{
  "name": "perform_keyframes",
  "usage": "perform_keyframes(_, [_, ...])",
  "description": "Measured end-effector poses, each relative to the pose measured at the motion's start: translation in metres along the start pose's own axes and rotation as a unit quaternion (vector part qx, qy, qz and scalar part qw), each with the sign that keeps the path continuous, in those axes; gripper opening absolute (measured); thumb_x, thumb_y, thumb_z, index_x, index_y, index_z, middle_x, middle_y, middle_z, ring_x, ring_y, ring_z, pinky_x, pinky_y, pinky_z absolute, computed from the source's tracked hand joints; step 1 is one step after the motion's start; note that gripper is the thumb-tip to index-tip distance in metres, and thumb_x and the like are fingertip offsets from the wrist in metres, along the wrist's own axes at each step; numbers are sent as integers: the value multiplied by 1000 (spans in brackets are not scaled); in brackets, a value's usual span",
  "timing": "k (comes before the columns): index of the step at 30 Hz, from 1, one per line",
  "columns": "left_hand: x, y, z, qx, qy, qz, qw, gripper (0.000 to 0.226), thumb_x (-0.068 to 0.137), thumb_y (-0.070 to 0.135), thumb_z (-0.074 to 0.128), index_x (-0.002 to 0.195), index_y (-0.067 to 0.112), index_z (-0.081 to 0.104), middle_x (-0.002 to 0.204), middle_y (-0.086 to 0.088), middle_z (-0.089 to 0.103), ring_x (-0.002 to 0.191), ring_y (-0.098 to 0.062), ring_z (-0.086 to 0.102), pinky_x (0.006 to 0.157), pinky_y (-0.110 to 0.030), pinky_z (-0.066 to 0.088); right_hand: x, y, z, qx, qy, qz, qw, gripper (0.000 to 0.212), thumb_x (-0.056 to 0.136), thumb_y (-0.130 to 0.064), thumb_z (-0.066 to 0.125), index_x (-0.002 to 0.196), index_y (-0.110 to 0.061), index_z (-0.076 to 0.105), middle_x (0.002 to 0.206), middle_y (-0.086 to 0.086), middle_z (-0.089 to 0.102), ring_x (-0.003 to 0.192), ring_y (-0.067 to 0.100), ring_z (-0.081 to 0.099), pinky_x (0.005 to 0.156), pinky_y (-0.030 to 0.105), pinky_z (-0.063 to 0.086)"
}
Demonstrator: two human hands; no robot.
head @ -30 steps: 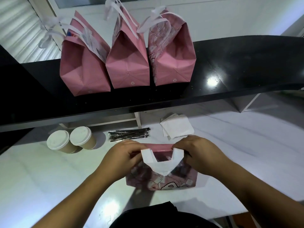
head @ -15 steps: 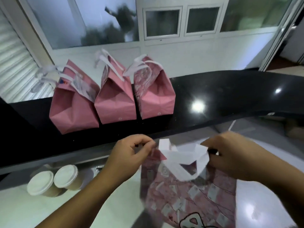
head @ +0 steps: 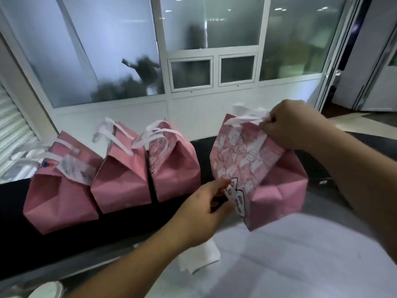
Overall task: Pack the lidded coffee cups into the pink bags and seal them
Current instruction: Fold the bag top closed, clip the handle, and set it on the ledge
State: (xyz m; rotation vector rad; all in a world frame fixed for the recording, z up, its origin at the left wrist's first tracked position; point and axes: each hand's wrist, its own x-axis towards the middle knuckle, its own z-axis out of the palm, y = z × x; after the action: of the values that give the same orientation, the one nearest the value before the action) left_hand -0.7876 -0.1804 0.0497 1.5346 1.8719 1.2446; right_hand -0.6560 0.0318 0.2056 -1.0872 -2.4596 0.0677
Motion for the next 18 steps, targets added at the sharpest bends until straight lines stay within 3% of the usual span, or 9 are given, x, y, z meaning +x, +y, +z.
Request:
perform_keyframes(3, [32, 0, 7, 5, 12, -24, 1000, 72, 89, 60, 62, 155, 39, 39, 149, 17, 53, 131, 8, 52, 111, -25, 47, 34, -10, 22, 22, 11, 18, 1000, 27, 90, -30, 62, 73, -9, 63, 68, 12, 56, 68, 36, 55, 63, 31, 42])
perform_keyframes(6, [61, -4, 6, 24, 38, -55, 997, 79, 90, 59, 63, 159, 34, 33, 154, 14, 49, 138, -2, 49, 116, -31, 43, 62, -19, 46, 56, 2, 17, 998, 25, 90, -29, 62, 73, -11, 58, 70, 10, 56, 69, 36, 55, 64, 34, 44])
perform_keyframes(14, [121, -20, 1, 56, 110, -135, 983, 77, 98, 40, 66, 162, 25, 28, 158, 11, 43, 133, 3, 43, 102, -7, 31, 123, -36, 102, 142, 16, 9, 990, 38, 96, -29, 58, 65, -12, 44, 66, 5, 46, 69, 35, 51, 65, 35, 42])
perform_keyframes(18, [139, -25, 3, 80, 138, -160, 974, 67, 99, 30, 65, 159, 20, 36, 152, 8, 49, 141, -14, 47, 103, -9, 34, 145, -44, 132, 158, -8, 9, 987, 32, 97, -29, 60, 74, -10, 50, 75, 9, 51, 72, 34, 50, 66, 33, 40])
